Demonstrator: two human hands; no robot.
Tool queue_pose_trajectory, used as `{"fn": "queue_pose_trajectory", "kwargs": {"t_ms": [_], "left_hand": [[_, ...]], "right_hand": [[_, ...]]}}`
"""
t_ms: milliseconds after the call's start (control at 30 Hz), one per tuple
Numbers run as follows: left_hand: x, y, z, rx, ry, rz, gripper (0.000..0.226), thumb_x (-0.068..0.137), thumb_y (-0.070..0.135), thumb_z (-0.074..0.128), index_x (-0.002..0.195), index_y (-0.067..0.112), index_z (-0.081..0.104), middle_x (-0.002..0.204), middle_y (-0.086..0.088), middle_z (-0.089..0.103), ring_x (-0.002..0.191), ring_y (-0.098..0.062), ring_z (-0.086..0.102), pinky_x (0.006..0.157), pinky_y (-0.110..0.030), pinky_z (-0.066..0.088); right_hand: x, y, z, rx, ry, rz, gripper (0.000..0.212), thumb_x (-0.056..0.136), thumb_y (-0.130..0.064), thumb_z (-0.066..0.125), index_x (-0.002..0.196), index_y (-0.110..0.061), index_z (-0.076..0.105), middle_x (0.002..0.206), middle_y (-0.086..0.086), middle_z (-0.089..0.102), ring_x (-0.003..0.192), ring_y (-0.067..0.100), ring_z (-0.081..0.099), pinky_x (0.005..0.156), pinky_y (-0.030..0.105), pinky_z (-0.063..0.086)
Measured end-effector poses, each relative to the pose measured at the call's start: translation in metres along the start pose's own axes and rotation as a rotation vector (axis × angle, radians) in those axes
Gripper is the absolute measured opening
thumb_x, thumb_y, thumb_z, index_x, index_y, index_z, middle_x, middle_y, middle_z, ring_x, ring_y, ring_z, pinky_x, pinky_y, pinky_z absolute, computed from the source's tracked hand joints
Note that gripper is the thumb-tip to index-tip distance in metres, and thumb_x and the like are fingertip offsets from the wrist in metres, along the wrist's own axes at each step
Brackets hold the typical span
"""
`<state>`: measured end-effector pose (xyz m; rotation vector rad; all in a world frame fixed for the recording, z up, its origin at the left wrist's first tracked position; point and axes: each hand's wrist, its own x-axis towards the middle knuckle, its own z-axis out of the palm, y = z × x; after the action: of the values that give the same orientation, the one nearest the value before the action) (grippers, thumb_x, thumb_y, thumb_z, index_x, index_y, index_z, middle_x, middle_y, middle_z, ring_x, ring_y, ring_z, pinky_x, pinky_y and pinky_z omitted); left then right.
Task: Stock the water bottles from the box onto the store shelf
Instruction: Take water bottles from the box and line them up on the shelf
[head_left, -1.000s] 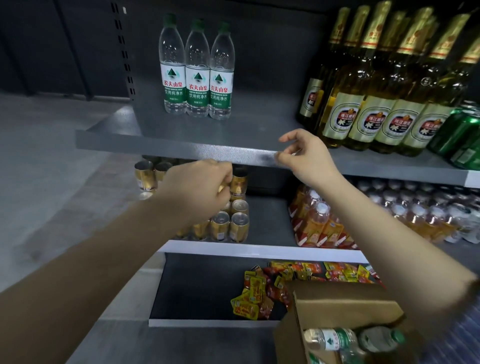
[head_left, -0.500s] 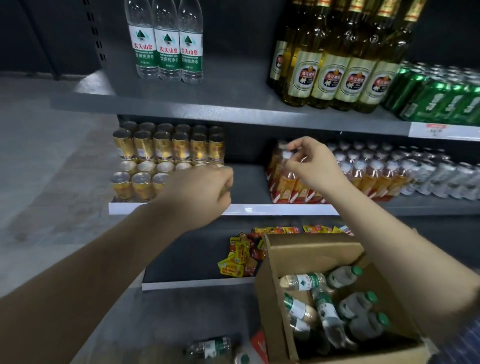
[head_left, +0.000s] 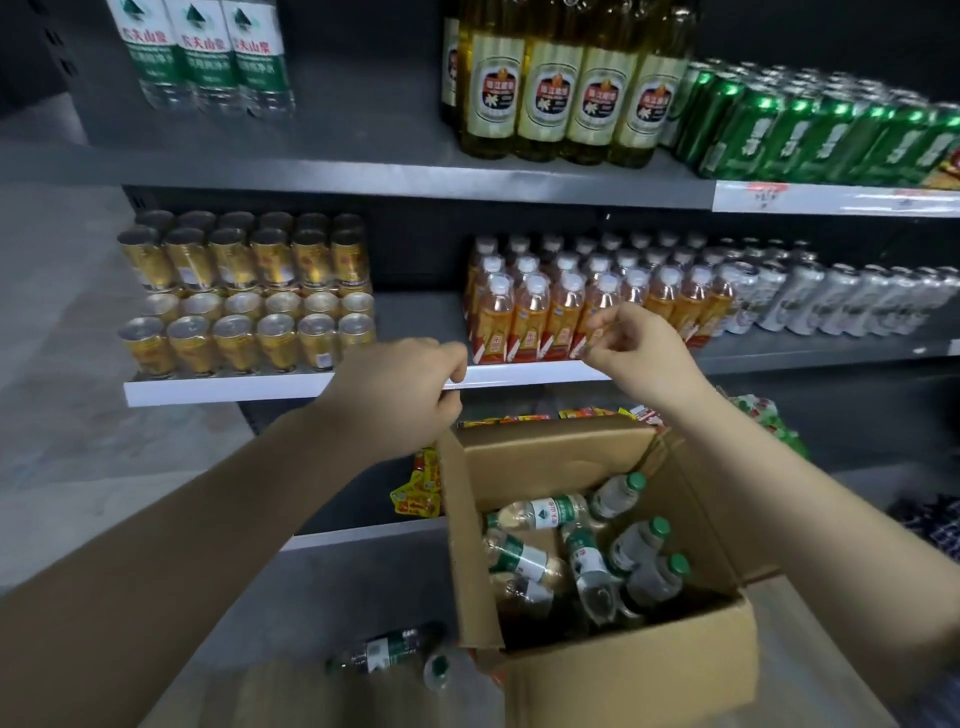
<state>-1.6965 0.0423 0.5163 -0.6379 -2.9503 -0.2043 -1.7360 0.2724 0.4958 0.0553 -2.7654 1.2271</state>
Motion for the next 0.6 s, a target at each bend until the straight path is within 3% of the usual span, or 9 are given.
{"fn": "queue_pose_trajectory", "kwargs": {"t_ms": [100,233,333,500,600], "left_hand": [[0.013,0.024,0.013,-0.002,-0.032,-0.003,0.02,0.093,0.026,0.041,0.109,0.019,0.051,0.103,0.0,0.059,0.087,-0.017,0.051,0.059,-0.028,0.032],[0.032,0.054,0.033,-0.047,-0.031,-0.013,0.018,0.092,0.024,0.043,0.106,0.018,0.052,0.101,0.001,0.06,0.091,-0.017,0.054,0.063,-0.027,0.034],[0.042,0.07,0.051,-0.077,-0.04,-0.017,0.017,0.091,0.023,0.046,0.106,0.018,0.054,0.099,0.0,0.061,0.09,-0.017,0.055,0.064,-0.025,0.037],[0.057,0.09,0.078,-0.115,-0.129,-0.038,0.017,0.091,0.025,0.047,0.106,0.019,0.052,0.099,0.001,0.059,0.09,-0.017,0.055,0.075,-0.032,0.045],[0.066,0.099,0.097,-0.093,-0.219,-0.036,0.018,0.091,0.027,0.047,0.107,0.02,0.05,0.104,0.003,0.058,0.094,-0.017,0.055,0.077,-0.032,0.046]], "right_hand": [[-0.001,0.027,-0.018,-0.007,-0.027,0.013,0.019,0.082,-0.009,0.062,0.099,-0.012,0.055,0.072,0.002,0.056,0.061,0.012,0.049,0.059,0.027,0.039],[0.002,0.06,-0.035,-0.02,-0.074,0.023,0.016,0.083,-0.009,0.06,0.096,-0.015,0.054,0.069,-0.006,0.054,0.056,0.004,0.051,0.051,0.017,0.038],[0.004,0.081,-0.043,-0.009,-0.107,0.032,0.018,0.082,-0.006,0.059,0.096,-0.017,0.054,0.07,-0.003,0.055,0.063,0.014,0.052,0.056,0.023,0.039],[0.004,0.12,-0.052,-0.064,-0.144,0.029,0.021,0.082,-0.008,0.061,0.1,-0.015,0.055,0.082,0.002,0.06,0.072,0.013,0.054,0.059,0.013,0.039],[0.003,0.143,-0.053,-0.111,-0.165,0.031,0.023,0.082,-0.007,0.061,0.103,-0.012,0.057,0.087,0.005,0.061,0.072,0.013,0.052,0.059,0.015,0.038]]}}
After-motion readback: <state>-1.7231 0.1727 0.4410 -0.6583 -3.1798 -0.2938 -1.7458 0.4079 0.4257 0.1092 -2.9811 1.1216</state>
